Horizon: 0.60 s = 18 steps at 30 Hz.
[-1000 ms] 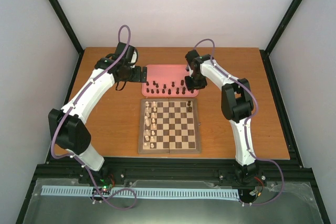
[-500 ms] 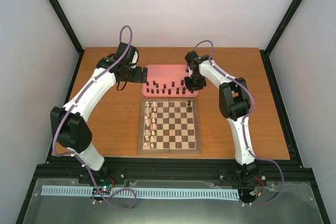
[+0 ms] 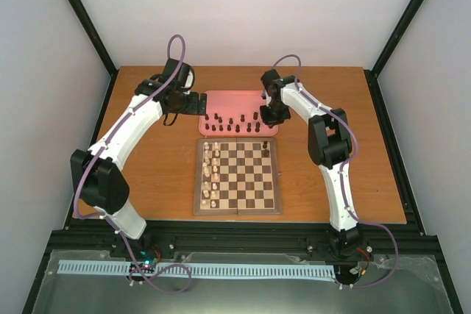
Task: Set up the chess pieces on the board
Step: Pick up the chess piece from the storage box, then place the chess piece on the chessboard.
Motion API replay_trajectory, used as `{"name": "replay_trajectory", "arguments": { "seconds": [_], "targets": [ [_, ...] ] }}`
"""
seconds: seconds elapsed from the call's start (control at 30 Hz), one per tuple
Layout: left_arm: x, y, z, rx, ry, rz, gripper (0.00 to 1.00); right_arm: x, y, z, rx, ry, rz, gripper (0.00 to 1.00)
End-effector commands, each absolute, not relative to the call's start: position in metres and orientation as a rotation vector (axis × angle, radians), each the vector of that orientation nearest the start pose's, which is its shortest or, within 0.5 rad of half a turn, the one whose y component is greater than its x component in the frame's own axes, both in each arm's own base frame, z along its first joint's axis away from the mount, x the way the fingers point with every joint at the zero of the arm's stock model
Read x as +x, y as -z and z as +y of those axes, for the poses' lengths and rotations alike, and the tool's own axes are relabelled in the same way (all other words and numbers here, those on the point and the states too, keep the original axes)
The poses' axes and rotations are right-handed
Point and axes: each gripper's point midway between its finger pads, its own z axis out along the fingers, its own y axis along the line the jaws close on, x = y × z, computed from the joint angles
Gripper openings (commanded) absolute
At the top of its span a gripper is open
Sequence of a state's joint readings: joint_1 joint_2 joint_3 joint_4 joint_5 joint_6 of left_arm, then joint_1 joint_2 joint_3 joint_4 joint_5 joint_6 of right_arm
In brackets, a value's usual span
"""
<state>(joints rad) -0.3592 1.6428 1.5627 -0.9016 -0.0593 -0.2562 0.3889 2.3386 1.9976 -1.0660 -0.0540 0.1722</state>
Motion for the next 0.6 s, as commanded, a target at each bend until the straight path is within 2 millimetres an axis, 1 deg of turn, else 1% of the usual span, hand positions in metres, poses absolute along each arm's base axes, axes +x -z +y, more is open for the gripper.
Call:
{"name": "replay_trajectory", "arguments": {
  "seconds": [0.0, 0.07, 0.1, 0.13, 0.2, 0.3, 0.33, 0.37, 0.43, 0.57],
  "targets": [
    [0.404, -0.225, -0.144, 0.133, 0.165, 2.530, 1.00, 0.466, -0.084, 0.194, -0.319, -0.154, 2.875, 0.03],
    [0.404, -0.225, -0.144, 0.133, 0.167, 2.530, 1.00, 0.463, -0.104, 0.196, -0.306, -0.182, 2.850, 0.03],
    [0.404, -0.225, -0.144, 0.134, 0.167, 2.528, 1.00, 0.460, -0.117, 0.197, -0.301, -0.205, 2.834, 0.03],
    [0.404, -0.225, -0.144, 0.133, 0.168, 2.528, 1.00, 0.456, -0.125, 0.198, -0.304, -0.223, 2.827, 0.03],
    [0.404, -0.225, -0.144, 0.133, 0.169, 2.527, 1.00, 0.443, -0.138, 0.198, -0.312, -0.246, 2.819, 0.03],
    [0.405, -0.225, -0.143, 0.132, 0.162, 2.527, 1.00, 0.418, -0.151, 0.199, -0.326, -0.282, 2.810, 0.03],
    [0.405, -0.225, -0.143, 0.133, 0.162, 2.528, 1.00, 0.409, -0.152, 0.199, -0.327, -0.297, 2.810, 0.03],
    [0.404, -0.225, -0.143, 0.135, 0.162, 2.529, 1.00, 0.395, -0.148, 0.199, -0.333, -0.303, 2.827, 0.03],
    [0.404, -0.226, -0.144, 0.137, 0.165, 2.527, 1.00, 0.372, -0.144, 0.199, -0.352, -0.302, 2.846, 0.03],
    [0.401, -0.226, -0.143, 0.147, 0.169, 2.523, 1.00, 0.331, -0.134, 0.199, -0.372, -0.316, 2.872, 0.03]
  ]
}}
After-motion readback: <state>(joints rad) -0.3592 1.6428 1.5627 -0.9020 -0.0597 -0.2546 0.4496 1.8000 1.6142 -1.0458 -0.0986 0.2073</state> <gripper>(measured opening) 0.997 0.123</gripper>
